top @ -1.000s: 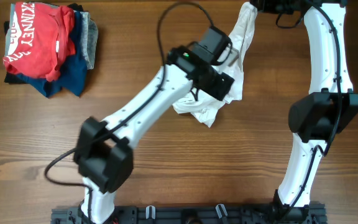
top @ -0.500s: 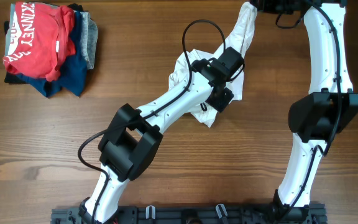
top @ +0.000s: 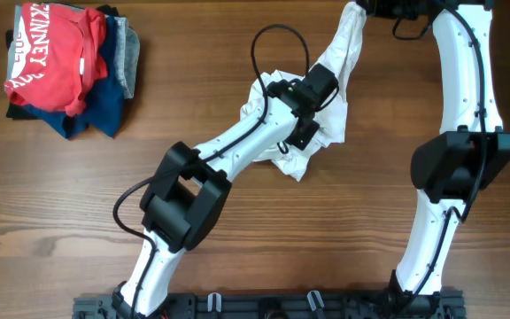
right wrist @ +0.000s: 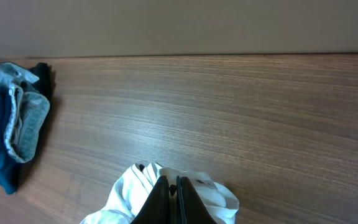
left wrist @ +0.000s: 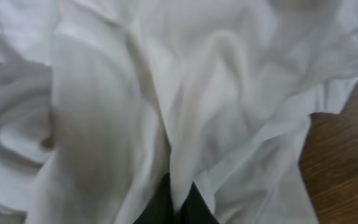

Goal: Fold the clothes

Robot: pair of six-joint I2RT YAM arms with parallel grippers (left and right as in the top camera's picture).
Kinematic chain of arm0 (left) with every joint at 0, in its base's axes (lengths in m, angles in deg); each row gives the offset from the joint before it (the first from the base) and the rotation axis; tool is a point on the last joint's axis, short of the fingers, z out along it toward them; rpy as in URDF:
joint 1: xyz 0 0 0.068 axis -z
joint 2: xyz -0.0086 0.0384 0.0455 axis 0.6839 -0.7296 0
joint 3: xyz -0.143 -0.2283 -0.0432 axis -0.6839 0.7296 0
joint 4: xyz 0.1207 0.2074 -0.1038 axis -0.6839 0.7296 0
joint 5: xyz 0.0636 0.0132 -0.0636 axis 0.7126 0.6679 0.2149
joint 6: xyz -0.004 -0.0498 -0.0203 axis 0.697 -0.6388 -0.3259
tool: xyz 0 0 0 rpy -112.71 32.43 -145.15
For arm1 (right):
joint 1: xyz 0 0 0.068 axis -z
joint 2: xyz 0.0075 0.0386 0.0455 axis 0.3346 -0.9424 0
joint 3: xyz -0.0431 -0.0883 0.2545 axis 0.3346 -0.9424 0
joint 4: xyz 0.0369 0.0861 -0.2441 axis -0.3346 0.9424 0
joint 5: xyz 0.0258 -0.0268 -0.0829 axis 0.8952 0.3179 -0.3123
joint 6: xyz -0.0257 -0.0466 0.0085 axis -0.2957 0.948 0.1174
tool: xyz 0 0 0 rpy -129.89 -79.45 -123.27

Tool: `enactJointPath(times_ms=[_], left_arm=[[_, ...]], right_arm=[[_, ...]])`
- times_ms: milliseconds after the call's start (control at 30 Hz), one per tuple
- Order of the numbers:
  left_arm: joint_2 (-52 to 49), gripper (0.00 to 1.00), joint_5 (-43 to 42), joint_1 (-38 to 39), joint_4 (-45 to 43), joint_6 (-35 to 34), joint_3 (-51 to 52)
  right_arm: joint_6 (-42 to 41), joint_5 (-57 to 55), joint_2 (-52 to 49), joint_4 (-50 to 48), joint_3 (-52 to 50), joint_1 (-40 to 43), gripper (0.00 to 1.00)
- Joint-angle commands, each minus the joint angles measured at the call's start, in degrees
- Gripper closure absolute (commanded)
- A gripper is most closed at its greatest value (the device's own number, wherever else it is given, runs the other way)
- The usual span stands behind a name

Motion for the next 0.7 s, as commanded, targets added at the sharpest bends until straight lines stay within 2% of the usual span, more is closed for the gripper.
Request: enactJointPath(times_ms=[0, 167, 400, 667], left_arm=[[4.61, 0.96, 2.58, -4.0, 2.62, -3.93, -0.96], [16.24, 0.96, 3.48, -8.94, 6.54, -4.76, -3.98], [33.4, 0.96, 9.75, -11.21, 4.04, -4.66, -5.2], [44.98, 0.96, 16.96, -11.19, 3.21, -4.13, -5.2]], right_arm=[[-0.83, 1.9, 0.46, 0.92, 1.09, 1.81, 0.96], [-0.85, 7.41, 3.78, 1.86, 1.09, 3.85, 0.96], [-0.5, 7.15, 10.78, 3.82, 1.09, 4.04, 0.96], [-0.39, -1.49, 22.16, 8.09, 1.09, 4.94, 0.96]])
